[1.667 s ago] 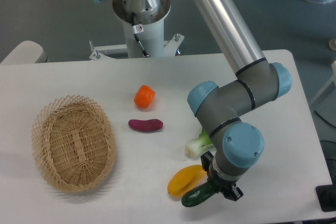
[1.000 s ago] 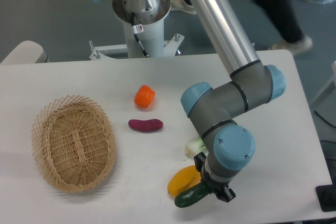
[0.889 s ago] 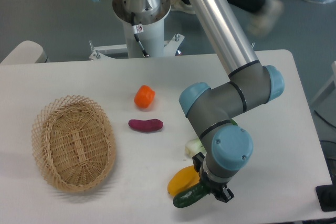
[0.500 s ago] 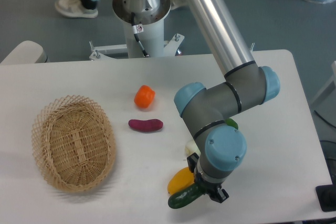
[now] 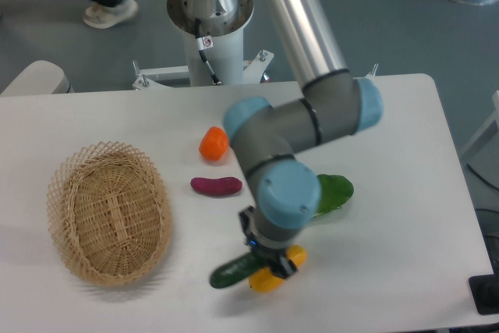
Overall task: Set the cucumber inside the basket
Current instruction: 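Lift the cucumber and carry it toward the wicker basket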
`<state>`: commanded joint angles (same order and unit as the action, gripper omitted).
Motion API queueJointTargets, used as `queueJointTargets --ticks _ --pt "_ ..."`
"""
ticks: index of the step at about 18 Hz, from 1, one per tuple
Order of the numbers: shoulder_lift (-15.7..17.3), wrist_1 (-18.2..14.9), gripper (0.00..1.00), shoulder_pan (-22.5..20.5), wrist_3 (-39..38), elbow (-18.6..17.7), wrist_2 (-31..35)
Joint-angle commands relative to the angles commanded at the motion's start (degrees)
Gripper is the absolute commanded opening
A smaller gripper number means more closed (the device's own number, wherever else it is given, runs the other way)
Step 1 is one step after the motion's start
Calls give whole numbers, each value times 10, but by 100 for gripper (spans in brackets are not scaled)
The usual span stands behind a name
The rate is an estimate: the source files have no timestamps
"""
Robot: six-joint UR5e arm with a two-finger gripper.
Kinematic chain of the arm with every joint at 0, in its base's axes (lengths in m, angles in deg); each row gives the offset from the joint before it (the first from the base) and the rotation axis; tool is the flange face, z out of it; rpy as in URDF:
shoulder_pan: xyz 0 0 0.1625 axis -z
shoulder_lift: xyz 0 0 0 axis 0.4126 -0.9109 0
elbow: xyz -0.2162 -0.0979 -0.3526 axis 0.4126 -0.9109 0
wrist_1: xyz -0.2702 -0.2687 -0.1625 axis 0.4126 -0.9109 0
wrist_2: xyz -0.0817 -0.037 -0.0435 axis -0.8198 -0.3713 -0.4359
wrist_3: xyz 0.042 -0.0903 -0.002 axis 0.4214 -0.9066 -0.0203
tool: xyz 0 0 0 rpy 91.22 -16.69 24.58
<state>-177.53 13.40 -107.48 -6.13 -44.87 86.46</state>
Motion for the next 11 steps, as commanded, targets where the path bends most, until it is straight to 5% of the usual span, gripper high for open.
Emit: queueJointTargets --ticks 11 --pt "47 3 11 109 -59 -88 0"
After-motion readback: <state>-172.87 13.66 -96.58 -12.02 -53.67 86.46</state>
